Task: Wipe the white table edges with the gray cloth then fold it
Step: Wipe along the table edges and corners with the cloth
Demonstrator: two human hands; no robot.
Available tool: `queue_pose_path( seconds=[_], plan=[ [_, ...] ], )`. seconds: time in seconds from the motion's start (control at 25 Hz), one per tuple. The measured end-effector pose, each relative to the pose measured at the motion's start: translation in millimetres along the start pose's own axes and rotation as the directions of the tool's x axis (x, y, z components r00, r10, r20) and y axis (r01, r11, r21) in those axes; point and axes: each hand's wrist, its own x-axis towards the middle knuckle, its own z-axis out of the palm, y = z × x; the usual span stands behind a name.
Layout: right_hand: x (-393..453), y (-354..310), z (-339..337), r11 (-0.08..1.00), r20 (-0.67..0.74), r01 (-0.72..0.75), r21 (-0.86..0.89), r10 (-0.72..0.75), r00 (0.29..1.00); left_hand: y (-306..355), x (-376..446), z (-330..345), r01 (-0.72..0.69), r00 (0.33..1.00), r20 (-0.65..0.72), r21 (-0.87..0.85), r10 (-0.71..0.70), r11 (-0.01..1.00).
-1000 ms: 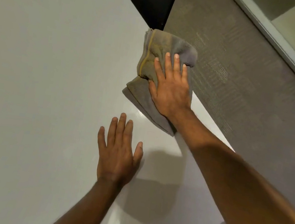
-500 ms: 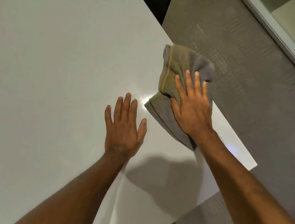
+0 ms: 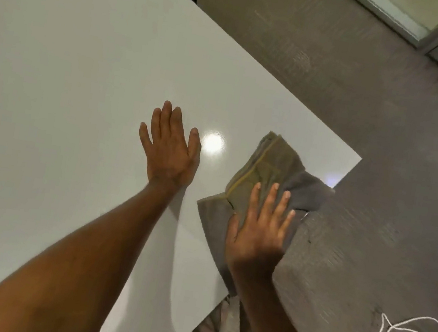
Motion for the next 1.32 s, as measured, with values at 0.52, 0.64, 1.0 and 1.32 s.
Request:
queue_pose_path(
  seconds=[0.52, 0.64, 1.0, 1.32],
  plan=[
    [-149.6, -46.9, 32.9, 0.779, 0.105, -0.235, 0.582, 0.215, 0.971, 59.6, -2.4, -6.5, -0.430, 0.895, 0.136, 0.000, 0.426, 0.903],
    [-139.2, -52.5, 32.5, 0.496, 0.179, -0.386, 0.777, 0.415, 0.892, 90.8, 5.2, 12.1, -0.417, 0.901, 0.123, -0.023, 0.417, 0.908],
    [-61.9, -37.9, 18.4, 0.213, 0.296, -0.444, 0.871, 0.493, 0.818, 98.2, 6.3, 36.2, -0.380, 0.925, 0.014, 0.023, 0.380, 0.925],
    [109.4, 28.9, -8.0, 0.340, 0.087, -0.282, 0.897, 0.491, 0.867, 98.7, 7.5, 35.9, -0.395, 0.919, 0.021, 0.047, 0.394, 0.918]
  ],
)
